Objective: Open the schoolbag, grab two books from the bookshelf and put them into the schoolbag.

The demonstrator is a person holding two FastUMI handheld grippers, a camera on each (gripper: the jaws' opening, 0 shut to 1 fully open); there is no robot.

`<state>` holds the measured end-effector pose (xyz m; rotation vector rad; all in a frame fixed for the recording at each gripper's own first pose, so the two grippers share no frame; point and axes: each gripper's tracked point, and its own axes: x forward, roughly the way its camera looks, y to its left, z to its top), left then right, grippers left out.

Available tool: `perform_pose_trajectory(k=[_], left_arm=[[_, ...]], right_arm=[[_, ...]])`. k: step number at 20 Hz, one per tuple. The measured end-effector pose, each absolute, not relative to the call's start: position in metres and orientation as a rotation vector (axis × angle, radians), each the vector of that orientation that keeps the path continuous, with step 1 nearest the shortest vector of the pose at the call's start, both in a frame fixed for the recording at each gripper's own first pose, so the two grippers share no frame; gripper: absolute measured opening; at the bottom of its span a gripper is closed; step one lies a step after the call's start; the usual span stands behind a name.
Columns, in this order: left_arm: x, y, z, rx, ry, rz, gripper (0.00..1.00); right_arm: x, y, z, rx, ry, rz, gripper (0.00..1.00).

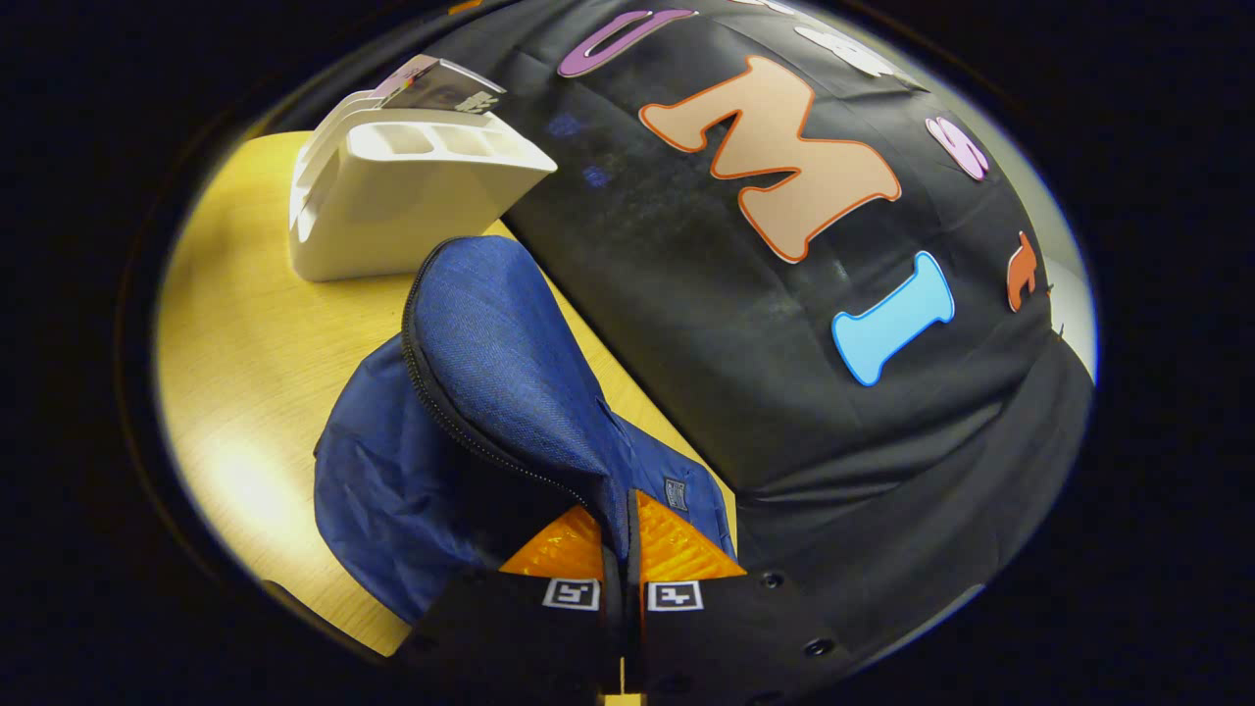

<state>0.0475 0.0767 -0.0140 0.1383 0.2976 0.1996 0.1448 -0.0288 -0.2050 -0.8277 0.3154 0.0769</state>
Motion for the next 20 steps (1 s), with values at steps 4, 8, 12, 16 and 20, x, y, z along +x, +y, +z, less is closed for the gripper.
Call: perform_pose_trajectory(k=[4, 8, 12, 16, 20], left_arm=[[0.08, 0.083, -0.018, 0.149, 0.37, 0.195, 0.94], [0.112, 0.09, -0.031, 0.122, 0.477, 0.164, 0.94], [0.143, 0.094, -0.041, 0.111, 0.58, 0.117, 0.94], [0.163, 0.109, -0.062, 0.159, 0.71, 0.089, 0.94], [0.179, 0.126, -0.083, 0.204, 0.871, 0.078, 0.91]], right_arm=[[0.147, -0.033, -0.2, -0.768, 0.325, 0.062, 0.07], [0.146, -0.033, -0.201, -0.753, 0.33, 0.071, 0.04], [0.146, -0.033, -0.201, -0.754, 0.331, 0.077, 0.04], [0.147, -0.036, -0.199, -0.731, 0.334, 0.067, 0.04], [0.148, -0.036, -0.198, -0.724, 0.338, 0.062, 0.04]])
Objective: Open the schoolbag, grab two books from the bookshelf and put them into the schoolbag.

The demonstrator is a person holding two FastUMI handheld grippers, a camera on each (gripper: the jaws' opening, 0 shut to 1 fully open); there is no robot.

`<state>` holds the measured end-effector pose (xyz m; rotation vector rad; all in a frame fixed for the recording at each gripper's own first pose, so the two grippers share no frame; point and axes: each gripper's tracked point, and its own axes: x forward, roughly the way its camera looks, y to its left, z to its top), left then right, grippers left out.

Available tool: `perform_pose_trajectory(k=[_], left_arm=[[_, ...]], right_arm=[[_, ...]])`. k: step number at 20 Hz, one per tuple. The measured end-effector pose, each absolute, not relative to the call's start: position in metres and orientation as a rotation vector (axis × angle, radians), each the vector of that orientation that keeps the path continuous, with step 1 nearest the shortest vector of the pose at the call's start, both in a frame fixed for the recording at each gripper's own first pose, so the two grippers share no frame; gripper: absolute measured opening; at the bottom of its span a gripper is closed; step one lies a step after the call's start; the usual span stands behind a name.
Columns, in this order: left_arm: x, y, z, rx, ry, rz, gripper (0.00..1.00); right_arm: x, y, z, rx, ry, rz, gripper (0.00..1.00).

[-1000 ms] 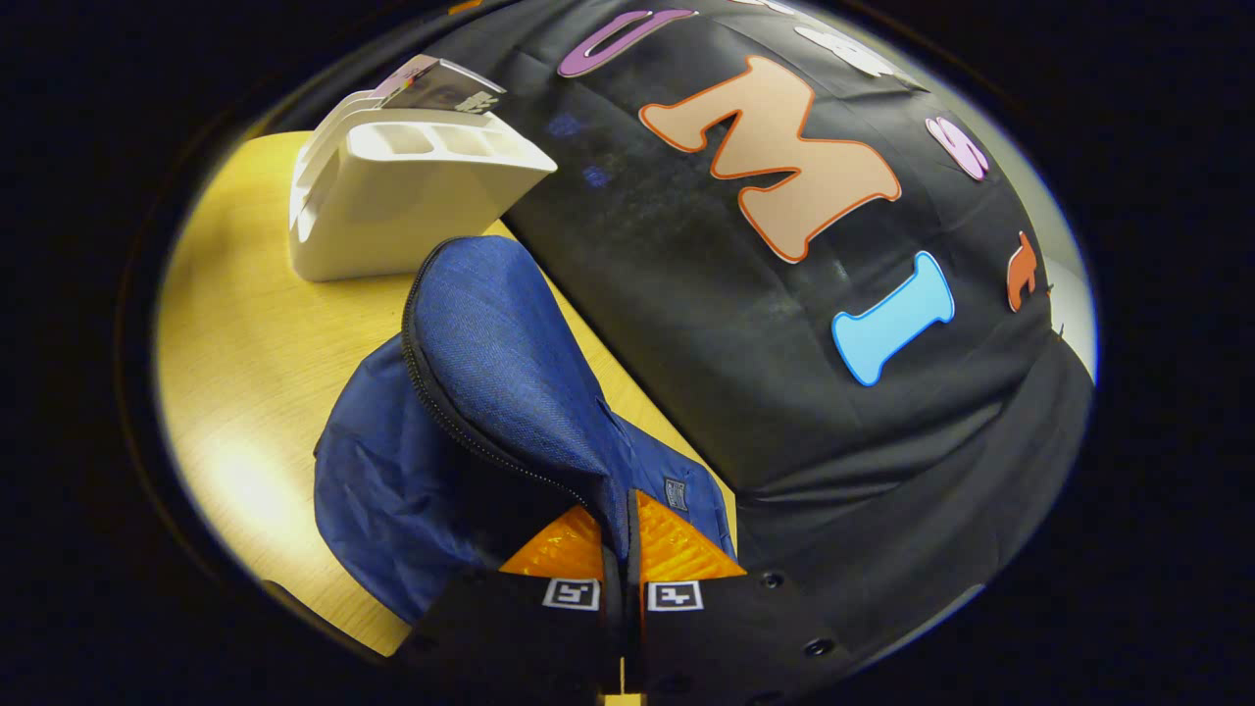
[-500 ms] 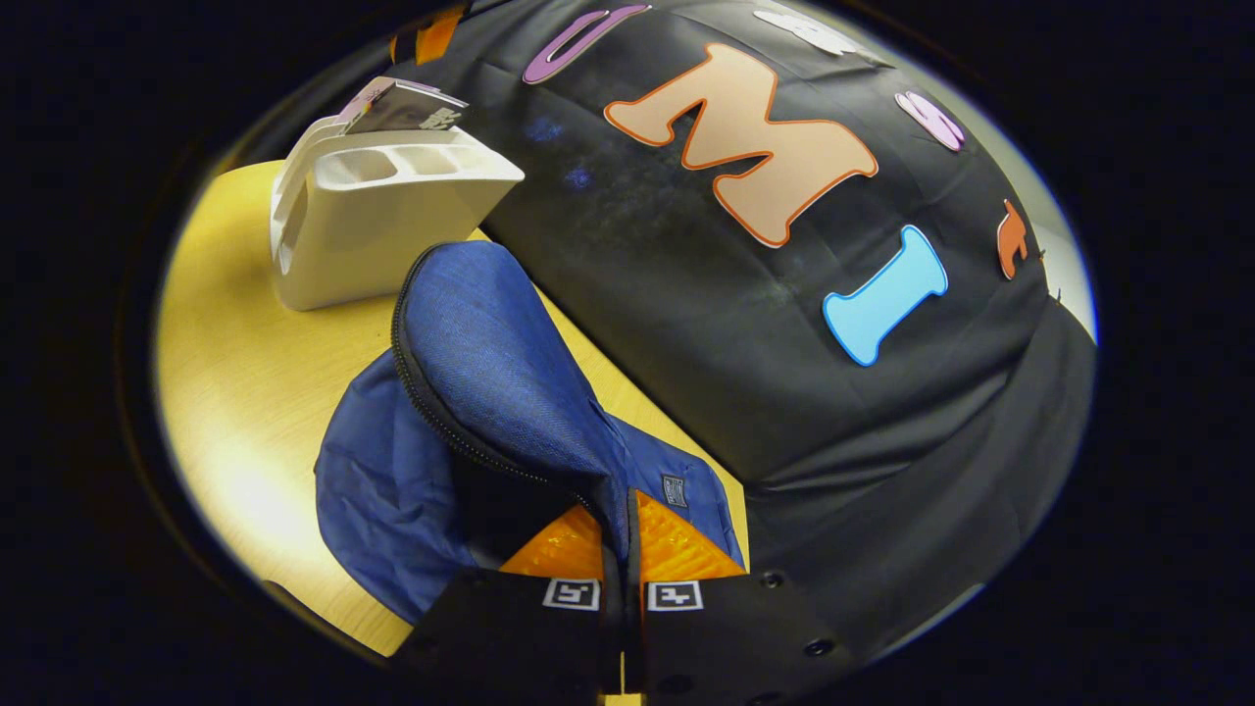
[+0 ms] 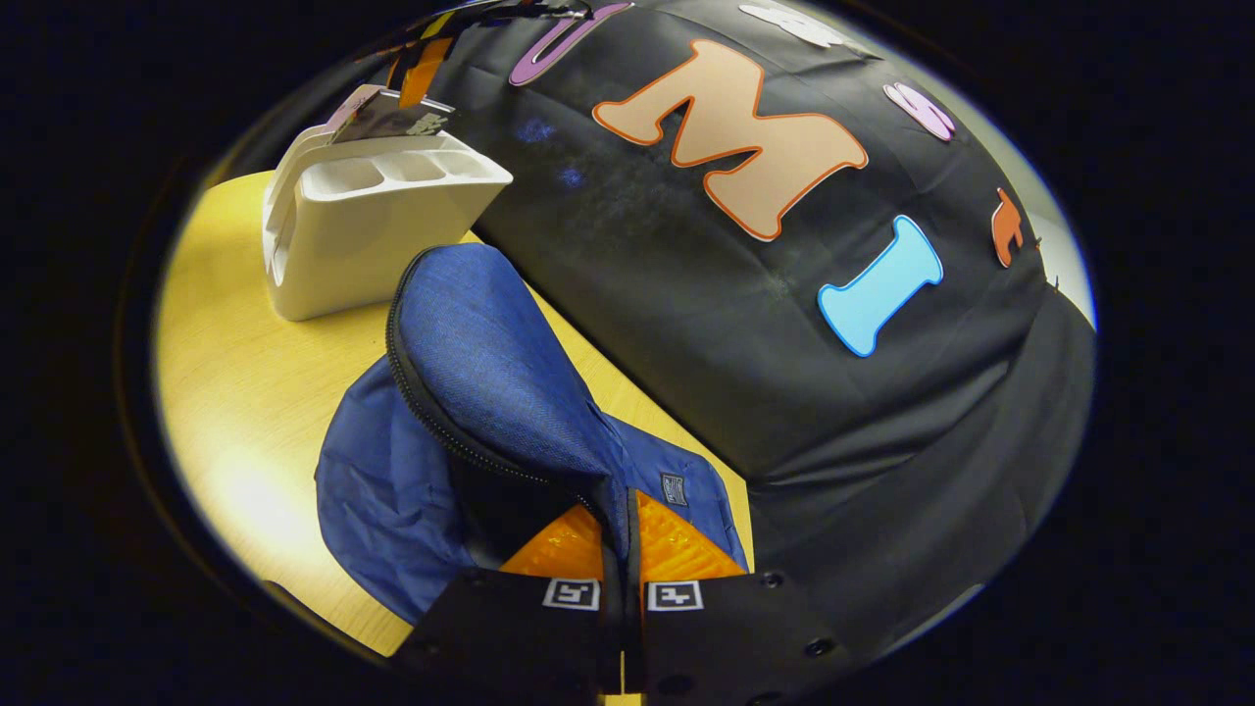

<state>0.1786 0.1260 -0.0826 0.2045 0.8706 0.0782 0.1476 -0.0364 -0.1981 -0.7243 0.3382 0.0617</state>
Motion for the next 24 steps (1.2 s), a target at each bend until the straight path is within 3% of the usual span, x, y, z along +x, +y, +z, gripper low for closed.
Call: perform_pose_trajectory(k=[8, 12, 17, 21, 24], left_arm=[[0.185, 0.157, -0.107, 0.157, 1.113, 0.072, 0.74], [0.187, 0.168, -0.112, 0.224, 1.19, 0.053, 0.67], [0.188, 0.175, -0.131, 0.238, 1.279, 0.06, 0.66], [0.189, 0.173, -0.134, 0.263, 1.326, 0.036, 0.54], [0.191, 0.176, -0.131, 0.302, 1.345, 0.045, 0.52]], right_arm=[[0.151, -0.036, -0.202, -0.731, 0.342, 0.056, 0.04], [0.152, -0.036, -0.203, -0.736, 0.344, 0.054, 0.01], [0.149, -0.036, -0.203, -0.74, 0.346, 0.052, 0.01], [0.149, -0.034, -0.204, -0.745, 0.352, 0.055, 0.01], [0.15, -0.033, -0.206, -0.749, 0.355, 0.058, 0.01]])
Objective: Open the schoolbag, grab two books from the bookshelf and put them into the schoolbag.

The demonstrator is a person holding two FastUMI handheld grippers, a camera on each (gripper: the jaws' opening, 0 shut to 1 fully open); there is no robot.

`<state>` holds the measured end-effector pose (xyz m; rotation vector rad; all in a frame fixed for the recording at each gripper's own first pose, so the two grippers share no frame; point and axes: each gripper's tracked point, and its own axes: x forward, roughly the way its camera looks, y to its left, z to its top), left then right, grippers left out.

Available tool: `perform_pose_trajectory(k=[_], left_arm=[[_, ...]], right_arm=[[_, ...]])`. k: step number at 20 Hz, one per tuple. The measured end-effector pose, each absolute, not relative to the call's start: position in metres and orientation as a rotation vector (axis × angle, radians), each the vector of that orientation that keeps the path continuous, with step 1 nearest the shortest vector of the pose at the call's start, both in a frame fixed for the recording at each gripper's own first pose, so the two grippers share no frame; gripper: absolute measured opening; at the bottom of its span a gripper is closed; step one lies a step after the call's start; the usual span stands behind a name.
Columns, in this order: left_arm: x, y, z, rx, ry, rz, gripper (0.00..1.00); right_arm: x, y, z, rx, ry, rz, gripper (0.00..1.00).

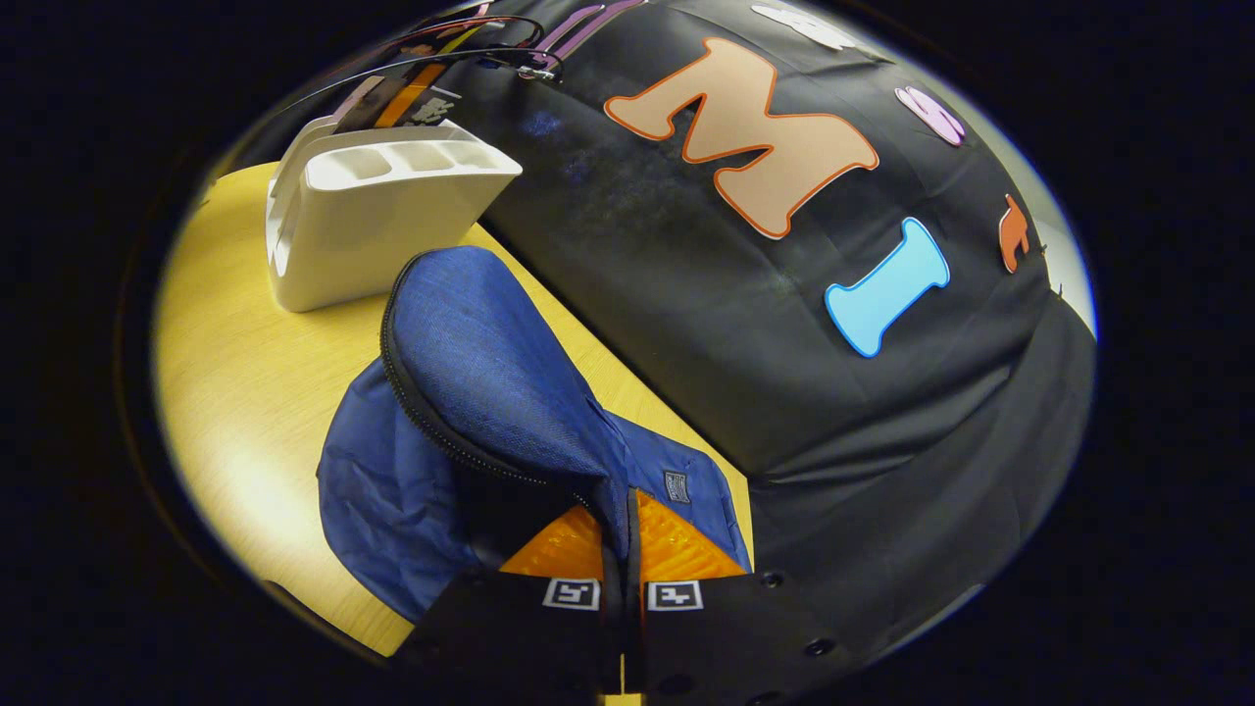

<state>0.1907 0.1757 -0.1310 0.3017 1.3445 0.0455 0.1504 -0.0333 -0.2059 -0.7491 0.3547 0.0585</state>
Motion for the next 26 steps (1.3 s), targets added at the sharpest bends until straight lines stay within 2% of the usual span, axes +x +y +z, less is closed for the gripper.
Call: perform_pose_trajectory(k=[2, 3, 11, 12, 18, 19, 20, 23, 24, 26], left_arm=[[0.187, 0.181, -0.13, 0.303, 1.374, 0.067, 0.39], [0.186, 0.183, -0.131, 0.304, 1.373, 0.065, 0.38], [0.172, 0.181, -0.126, 0.248, 1.385, 0.166, 0.36], [0.17, 0.181, -0.122, 0.254, 1.387, 0.175, 0.38], [0.159, 0.174, -0.089, 0.292, 1.348, 0.211, 0.36], [0.157, 0.172, -0.082, 0.296, 1.337, 0.215, 0.35], [0.154, 0.169, -0.076, 0.293, 1.324, 0.224, 0.36], [0.148, 0.161, -0.054, 0.272, 1.283, 0.25, 0.38], [0.147, 0.157, -0.046, 0.266, 1.266, 0.257, 0.33], [0.148, 0.149, -0.032, 0.25, 1.229, 0.263, 0.35]], right_arm=[[0.152, -0.033, -0.206, -0.752, 0.356, 0.061, 0.01], [0.152, -0.032, -0.207, -0.755, 0.356, 0.061, 0.01], [0.155, -0.031, -0.207, -0.752, 0.358, 0.061, 0.04], [0.154, -0.032, -0.208, -0.752, 0.357, 0.062, 0.04], [0.153, -0.032, -0.206, -0.728, 0.351, 0.074, 0.04], [0.153, -0.031, -0.206, -0.724, 0.348, 0.077, 0.07], [0.152, -0.032, -0.206, -0.72, 0.347, 0.081, 0.04], [0.152, -0.032, -0.206, -0.702, 0.342, 0.093, 0.04], [0.151, -0.033, -0.206, -0.693, 0.341, 0.096, 0.07], [0.152, -0.034, -0.204, -0.679, 0.335, 0.1, 0.03]])
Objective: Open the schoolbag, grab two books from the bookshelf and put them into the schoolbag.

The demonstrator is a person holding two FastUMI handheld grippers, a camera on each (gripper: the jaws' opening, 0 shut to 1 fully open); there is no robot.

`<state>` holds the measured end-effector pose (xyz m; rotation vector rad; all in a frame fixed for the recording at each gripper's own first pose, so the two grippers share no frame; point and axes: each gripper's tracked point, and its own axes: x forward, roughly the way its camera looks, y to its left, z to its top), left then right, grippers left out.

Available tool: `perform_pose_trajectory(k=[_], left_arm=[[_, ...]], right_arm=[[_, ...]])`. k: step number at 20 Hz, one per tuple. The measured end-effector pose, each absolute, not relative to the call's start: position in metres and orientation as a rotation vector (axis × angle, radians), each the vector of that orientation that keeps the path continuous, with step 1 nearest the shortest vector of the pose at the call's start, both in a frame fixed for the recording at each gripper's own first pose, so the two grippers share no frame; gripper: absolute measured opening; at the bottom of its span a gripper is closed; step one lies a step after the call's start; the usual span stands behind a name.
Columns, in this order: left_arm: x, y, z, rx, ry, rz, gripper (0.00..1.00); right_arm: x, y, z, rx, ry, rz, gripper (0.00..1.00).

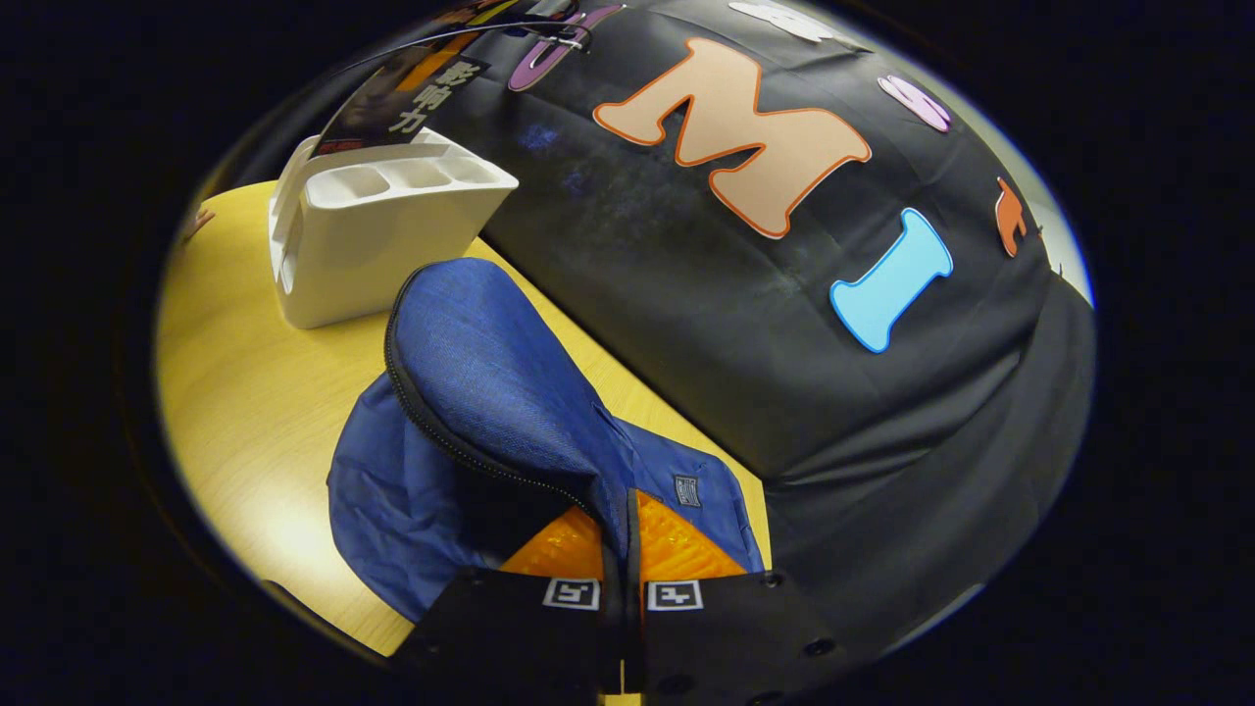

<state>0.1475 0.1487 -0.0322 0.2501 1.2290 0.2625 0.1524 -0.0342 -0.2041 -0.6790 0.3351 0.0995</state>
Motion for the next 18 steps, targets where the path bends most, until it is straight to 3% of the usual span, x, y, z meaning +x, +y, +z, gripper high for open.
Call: perform_pose_trajectory(k=[12, 18], left_arm=[[0.139, 0.07, 0.049, 0.18, 1.029, 0.216, 0.35], [0.123, 0.005, 0.069, 0.044, 0.942, 0.105, 0.35]], right_arm=[[0.157, -0.046, -0.194, -0.558, 0.324, 0.095, 0.04], [0.156, -0.054, -0.189, -0.455, 0.328, 0.082, 0.07]])
